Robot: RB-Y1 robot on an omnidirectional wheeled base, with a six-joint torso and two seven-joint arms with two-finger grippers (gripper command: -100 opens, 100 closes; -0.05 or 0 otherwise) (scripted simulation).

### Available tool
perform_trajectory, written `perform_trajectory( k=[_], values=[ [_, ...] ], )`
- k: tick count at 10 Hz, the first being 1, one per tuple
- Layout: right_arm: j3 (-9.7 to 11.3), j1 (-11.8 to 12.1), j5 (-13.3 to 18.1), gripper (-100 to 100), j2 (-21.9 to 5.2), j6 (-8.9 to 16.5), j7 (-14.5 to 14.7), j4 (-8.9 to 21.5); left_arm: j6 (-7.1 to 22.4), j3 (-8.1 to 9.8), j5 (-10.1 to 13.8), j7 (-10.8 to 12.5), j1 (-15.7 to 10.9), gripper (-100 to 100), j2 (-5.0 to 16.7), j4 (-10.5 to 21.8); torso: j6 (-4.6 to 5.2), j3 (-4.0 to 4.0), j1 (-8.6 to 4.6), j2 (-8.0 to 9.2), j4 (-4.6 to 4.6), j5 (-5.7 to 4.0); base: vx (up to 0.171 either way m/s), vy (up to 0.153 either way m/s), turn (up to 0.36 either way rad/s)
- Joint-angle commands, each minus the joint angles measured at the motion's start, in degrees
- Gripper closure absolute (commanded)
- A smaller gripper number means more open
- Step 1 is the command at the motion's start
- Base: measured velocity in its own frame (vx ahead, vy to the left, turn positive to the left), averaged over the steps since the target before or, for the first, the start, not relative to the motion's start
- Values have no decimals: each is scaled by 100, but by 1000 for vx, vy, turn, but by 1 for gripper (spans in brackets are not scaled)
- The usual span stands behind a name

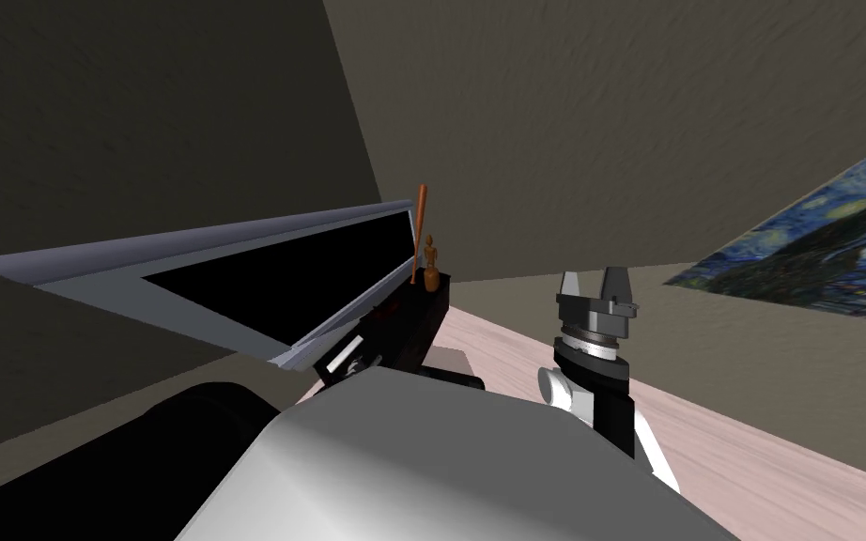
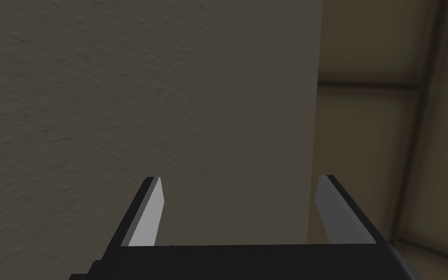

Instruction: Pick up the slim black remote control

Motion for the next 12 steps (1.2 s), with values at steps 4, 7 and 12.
perform_trajectory(
  k=[4,7,12],
  values=[
    [0,0,0,0,0,0,0,0,494,108,447,287,153,-100,170,670,-1,-2,4,-3,-1,0,61,15,-164],
    [-1,1,0,0,0,0,0,0,845,199,641,457,231,-100,225,989,-2,-2,5,-4,-1,1,65,28,-154],
    [0,0,0,0,0,0,0,0,1537,377,1025,793,389,-100,436,1602,-1,-3,3,-5,-1,0,66,28,-177]
  ],
)
